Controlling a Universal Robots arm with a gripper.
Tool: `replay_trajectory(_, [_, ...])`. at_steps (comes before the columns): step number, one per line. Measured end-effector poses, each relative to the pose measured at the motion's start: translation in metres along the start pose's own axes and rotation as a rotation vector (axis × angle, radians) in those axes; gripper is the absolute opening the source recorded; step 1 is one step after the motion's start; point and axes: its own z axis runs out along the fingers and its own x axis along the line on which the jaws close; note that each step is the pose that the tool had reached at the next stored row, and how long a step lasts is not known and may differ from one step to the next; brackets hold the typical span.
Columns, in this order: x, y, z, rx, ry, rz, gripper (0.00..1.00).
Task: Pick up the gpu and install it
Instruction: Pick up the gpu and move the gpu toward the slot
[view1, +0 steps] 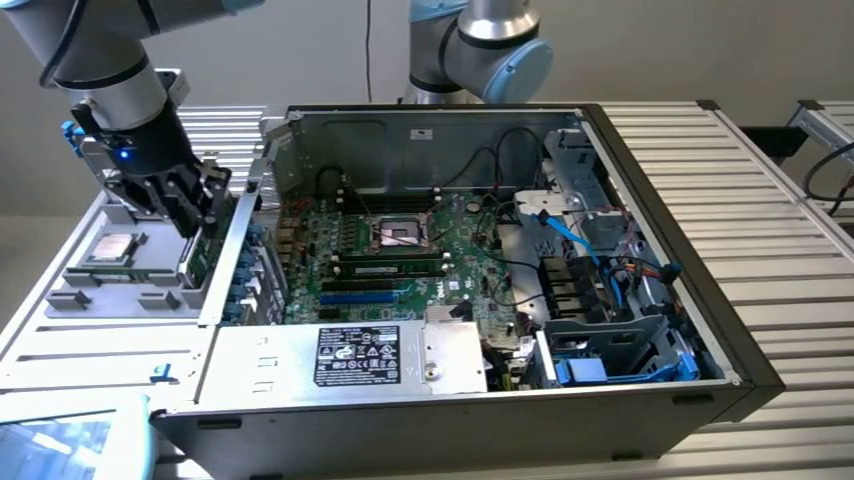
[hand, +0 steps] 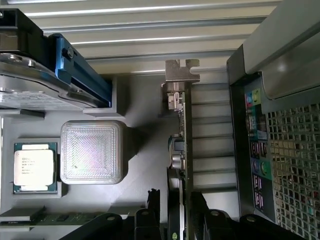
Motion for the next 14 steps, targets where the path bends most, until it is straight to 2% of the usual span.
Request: replay_trajectory(14, [-0.0014,-0.0002,0.0027,-0.0001,-0.0002,0.000,0.39])
